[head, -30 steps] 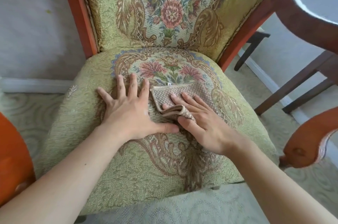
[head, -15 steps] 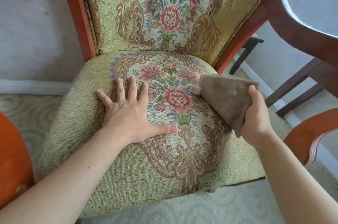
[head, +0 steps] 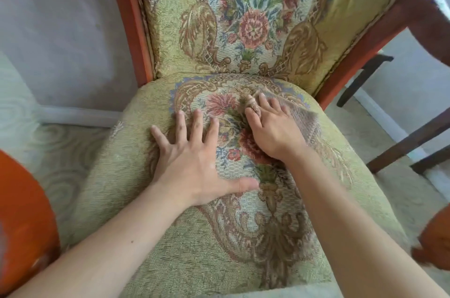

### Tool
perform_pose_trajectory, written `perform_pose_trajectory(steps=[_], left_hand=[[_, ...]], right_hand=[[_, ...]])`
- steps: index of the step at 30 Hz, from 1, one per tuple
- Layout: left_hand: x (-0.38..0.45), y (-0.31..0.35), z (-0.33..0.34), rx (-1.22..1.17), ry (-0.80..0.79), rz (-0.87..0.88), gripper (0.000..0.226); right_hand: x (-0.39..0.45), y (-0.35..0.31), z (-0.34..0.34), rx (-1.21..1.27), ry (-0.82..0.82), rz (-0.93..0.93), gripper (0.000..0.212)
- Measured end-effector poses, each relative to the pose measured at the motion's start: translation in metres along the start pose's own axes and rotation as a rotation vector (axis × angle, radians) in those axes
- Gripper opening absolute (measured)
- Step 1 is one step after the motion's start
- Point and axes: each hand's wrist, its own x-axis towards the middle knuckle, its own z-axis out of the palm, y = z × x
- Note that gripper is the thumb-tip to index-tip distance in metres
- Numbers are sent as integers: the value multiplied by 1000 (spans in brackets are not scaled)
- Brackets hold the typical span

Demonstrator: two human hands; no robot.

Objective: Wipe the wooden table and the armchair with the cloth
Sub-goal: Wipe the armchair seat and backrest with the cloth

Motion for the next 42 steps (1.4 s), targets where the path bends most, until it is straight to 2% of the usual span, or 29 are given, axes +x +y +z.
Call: perform_pose_trajectory(steps=[6, 11, 14, 17, 18, 20, 26, 29, 31, 33, 35, 38, 40, 42], left_hand=[[0, 1, -1, 23, -5, 3, 149], [-1, 2, -7, 35, -42, 7, 151], [-2, 1, -8, 41, -60, 12, 153], [-3, 1, -8, 36, -65, 10, 156], [-3, 1, -8, 35, -67, 10, 156], [-2, 1, -8, 33, -71, 9, 158], [-1, 1, -10, 41, -80, 10, 160], [-2, 1, -11, 34, -81, 17, 158], [-2, 1, -11, 34, -81, 25, 156], [-2, 0, -11, 31, -77, 27, 155], [-2, 0, -10, 32, -75, 33, 153], [0, -1, -7, 27, -64, 37, 150], [0, -1, -5, 21, -52, 30, 147], [0, -1, -4, 12, -42, 26, 146]], right_hand=[[-11, -13, 6, -21, -8, -145, 60], [-36, -25, -1, 72, -115, -275, 58], [-54, -26, -9, 211, -181, -302, 51], [-77, -28, -19, 416, -238, -251, 36], [-84, -28, -21, 461, -266, -199, 36], [-97, -26, -22, 490, -291, -125, 50], [-124, -24, -33, 542, -306, -83, 38], [-129, -10, -47, 751, -182, 76, 35], [-133, 4, -60, 1093, -111, 275, 30], [-134, 20, -76, 1333, 24, 369, 40], [-130, 33, -91, 1377, 297, 458, 49], [-117, 55, -109, 1364, 709, 674, 27], [-106, 65, -116, 1349, 865, 671, 25], [-93, 67, -117, 1258, 931, 677, 32]])
